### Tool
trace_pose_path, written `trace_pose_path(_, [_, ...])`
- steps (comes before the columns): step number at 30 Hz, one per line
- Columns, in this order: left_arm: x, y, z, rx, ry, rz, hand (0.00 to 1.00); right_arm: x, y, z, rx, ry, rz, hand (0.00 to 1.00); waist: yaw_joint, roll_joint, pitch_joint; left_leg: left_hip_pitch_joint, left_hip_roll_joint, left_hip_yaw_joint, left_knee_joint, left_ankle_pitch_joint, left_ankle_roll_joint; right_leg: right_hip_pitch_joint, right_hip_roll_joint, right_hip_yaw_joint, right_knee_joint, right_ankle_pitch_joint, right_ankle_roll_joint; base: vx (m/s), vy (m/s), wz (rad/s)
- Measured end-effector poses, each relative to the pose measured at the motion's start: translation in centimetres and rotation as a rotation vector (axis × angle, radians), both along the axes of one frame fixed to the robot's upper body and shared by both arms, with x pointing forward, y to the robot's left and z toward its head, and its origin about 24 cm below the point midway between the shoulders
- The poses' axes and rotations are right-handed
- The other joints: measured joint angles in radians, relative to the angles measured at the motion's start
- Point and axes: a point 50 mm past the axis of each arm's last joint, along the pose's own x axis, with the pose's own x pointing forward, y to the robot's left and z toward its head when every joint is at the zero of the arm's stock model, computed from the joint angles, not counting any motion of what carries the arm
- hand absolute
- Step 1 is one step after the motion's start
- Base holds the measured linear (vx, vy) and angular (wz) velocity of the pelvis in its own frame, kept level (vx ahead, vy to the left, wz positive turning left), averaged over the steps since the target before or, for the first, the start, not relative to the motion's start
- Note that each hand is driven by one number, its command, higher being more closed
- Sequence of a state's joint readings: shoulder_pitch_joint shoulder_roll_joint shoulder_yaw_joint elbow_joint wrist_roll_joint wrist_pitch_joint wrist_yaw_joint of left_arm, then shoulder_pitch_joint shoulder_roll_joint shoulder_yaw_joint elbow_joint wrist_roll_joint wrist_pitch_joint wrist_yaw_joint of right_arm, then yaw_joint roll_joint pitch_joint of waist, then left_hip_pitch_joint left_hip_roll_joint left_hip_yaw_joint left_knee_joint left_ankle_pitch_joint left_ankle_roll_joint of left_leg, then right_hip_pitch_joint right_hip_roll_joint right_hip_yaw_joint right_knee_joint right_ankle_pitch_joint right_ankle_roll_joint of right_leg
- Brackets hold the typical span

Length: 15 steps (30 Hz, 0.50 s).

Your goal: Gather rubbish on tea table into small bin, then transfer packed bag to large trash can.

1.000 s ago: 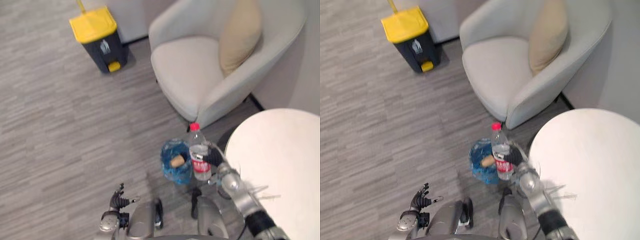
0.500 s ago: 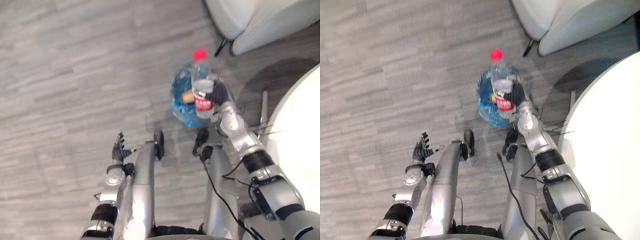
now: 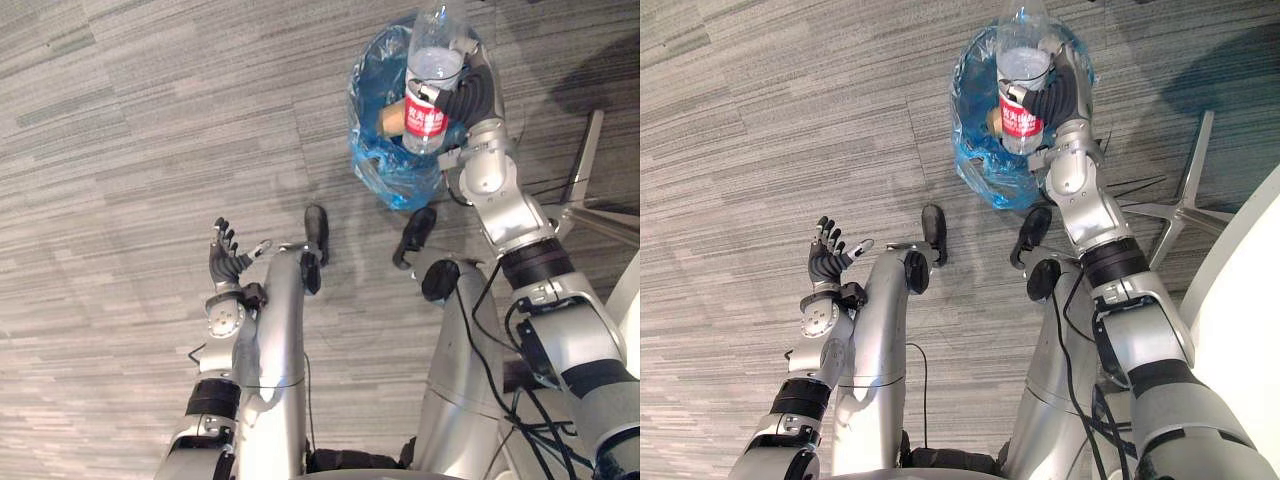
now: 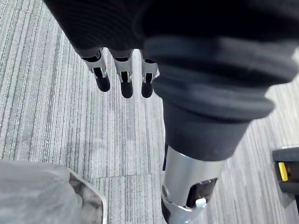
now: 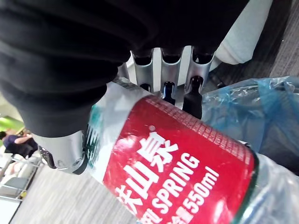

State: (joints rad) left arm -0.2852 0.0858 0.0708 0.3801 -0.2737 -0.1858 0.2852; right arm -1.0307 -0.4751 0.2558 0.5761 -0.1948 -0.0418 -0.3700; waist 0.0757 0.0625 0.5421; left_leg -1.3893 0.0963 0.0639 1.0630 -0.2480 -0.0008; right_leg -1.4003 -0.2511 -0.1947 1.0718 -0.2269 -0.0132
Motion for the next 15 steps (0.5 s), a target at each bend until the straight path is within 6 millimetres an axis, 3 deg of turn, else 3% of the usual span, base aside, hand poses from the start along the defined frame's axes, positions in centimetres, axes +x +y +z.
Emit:
trace_pose_path(4, [0.0,0.0,0.0,-0.001,0.002,0.0,0.0,-0.1,0.2,0.1,-0.007,-0.01,0.006,0.0,0.0,0.0,0.0,0.002,0.0,0.0,0.0,0.002,0.0,0.001,0.0,0.0,0.001,0.002,-0.004,-0.05,0.026,0.0])
trace_pose_path(7, [0.0,0.0,-0.3,-0.002,0.012,0.0,0.0,-0.8,1.3,-1.0,-0.045,-0.011,0.046,0.0,0.0,-0.001,-0.001,0.011,0.0,-0.007,0.0,0.002,0.0,0.016,0.0,-0.007,-0.001,0.002,-0.004,-0.06,0.03,0.01])
trace_pose_path(9, [-0.1,0.0,-0.7,-0.002,0.031,0.0,0.0,-1.7,2.4,-2.8,-0.101,-0.006,0.089,0.0,-0.002,-0.002,-0.001,0.033,0.0,-0.01,-0.005,0.002,0.0,0.043,0.0,-0.011,-0.008,0.002,-0.003,-0.05,0.027,0.0])
trace_pose_path(15, [-0.2,0.0,-1.5,0.007,0.075,0.0,0.0,-2.9,2.6,-8.2,-0.233,0.084,0.072,0.0,-0.012,-0.008,-0.004,0.101,0.001,-0.005,-0.062,0.017,-0.013,0.107,0.008,-0.018,-0.06,0.007,0.002,-0.05,0.018,-0.02])
